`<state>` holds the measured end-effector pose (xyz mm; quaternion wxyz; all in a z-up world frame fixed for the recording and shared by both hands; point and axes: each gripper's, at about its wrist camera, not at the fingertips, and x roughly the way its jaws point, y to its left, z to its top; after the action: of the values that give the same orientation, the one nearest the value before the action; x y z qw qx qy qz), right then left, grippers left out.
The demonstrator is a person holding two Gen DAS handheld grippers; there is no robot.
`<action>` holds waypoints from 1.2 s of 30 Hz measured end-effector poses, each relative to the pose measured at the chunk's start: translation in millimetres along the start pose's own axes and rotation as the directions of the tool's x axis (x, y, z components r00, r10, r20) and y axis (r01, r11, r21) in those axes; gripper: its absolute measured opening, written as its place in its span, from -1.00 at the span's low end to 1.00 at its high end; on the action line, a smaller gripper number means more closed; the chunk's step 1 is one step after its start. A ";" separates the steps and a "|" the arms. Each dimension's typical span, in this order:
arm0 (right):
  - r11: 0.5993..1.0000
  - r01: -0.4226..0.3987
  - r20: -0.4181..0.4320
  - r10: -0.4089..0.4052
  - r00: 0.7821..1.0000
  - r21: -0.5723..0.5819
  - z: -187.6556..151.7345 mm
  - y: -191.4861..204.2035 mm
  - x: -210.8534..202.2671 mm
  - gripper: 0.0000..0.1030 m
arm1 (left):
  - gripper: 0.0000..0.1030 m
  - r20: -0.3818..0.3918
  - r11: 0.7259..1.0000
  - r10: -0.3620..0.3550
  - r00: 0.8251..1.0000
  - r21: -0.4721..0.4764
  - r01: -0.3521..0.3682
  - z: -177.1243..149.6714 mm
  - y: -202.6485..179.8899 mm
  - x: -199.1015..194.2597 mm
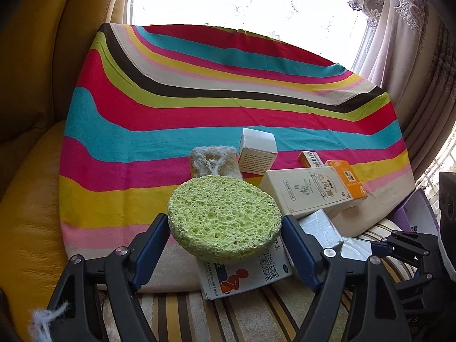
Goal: Organize objects
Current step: 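Lift the sponge with the left tool while the right tool lifts the silver foil box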
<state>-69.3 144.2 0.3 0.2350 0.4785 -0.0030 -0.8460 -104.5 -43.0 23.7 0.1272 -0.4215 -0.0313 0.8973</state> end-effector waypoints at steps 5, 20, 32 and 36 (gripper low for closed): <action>1.000 0.003 0.013 -0.003 1.000 0.001 -4.8 -0.9 -7.1 0.06 | 0.56 0.044 0.999 0.018 0.999 -0.028 -0.017 -3.7 1.5 -13.1; 0.999 0.002 0.048 -0.004 0.999 0.034 -18.1 -10.2 -26.3 0.03 | 0.55 0.117 0.999 -0.006 0.993 -0.048 0.012 -22.8 -12.0 -51.9; 0.999 0.004 0.067 -0.007 0.998 0.048 -26.4 -15.8 -37.7 0.03 | 0.55 0.071 0.992 -0.118 0.991 -0.029 0.120 -51.8 -43.4 -63.9; 0.998 0.008 0.072 -0.012 0.997 0.059 -29.6 -19.4 -42.7 0.03 | 0.55 0.059 0.991 -0.135 0.989 -0.017 0.136 -58.3 -54.5 -64.8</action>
<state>-34.5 185.1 14.4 0.2163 0.4543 -0.0337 -0.8635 -9.2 -9.8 43.6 0.1824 -0.3935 -0.0731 0.8981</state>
